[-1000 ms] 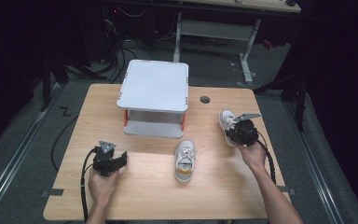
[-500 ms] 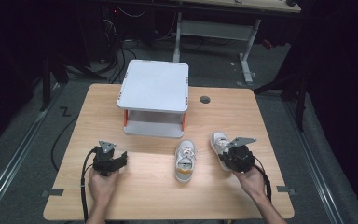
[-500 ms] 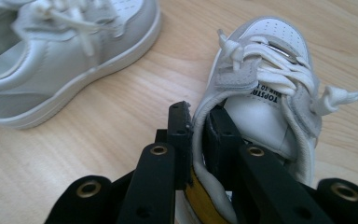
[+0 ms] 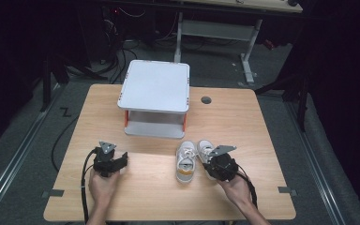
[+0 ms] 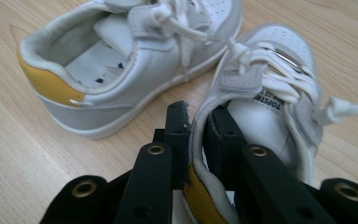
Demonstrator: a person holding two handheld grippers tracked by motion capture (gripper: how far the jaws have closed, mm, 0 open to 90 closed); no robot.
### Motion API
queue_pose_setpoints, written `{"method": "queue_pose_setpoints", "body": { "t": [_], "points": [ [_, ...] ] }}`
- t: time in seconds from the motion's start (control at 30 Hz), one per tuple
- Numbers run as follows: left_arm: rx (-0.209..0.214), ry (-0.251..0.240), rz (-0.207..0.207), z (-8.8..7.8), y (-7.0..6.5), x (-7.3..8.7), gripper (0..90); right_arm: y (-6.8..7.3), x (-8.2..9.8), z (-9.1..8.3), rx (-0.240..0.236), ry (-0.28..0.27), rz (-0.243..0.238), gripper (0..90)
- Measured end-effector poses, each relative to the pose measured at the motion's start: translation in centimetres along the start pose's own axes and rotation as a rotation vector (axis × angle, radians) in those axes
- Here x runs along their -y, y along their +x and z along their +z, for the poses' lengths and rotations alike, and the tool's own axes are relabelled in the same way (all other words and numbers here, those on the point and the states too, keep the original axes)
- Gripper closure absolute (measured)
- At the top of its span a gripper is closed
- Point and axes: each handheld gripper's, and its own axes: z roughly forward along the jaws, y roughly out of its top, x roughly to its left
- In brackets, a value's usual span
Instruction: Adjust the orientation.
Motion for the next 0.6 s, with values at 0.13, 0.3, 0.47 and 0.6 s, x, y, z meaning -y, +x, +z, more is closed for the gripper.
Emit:
{"method": "queue_pose_setpoints", "body": {
  "t": [0.13,0.3,0.47,0.6],
  "points": [
    [-0.002,0.0,0.001,0.0,-0.02,0.0,37.2,0.17,-0.17,0.25,-0.03,-0.003,0.013,75.5],
    [-0.002,0.0,0.001,0.0,-0.01,0.0,37.2,0.31,-0.06,0.66,-0.101,-0.002,0.024,66.5],
    [0.001,0.0,-0.001,0.0,0.01,0.0,36.9,0.14,-0.17,0.84,-0.124,-0.031,0.044,55.4],
    [0.0,0.0,0.0,-0.01,0.0,0.0,36.9,-0.16,-0.05,0.43,-0.141,-0.053,0.058,47.6]
  ]
}}
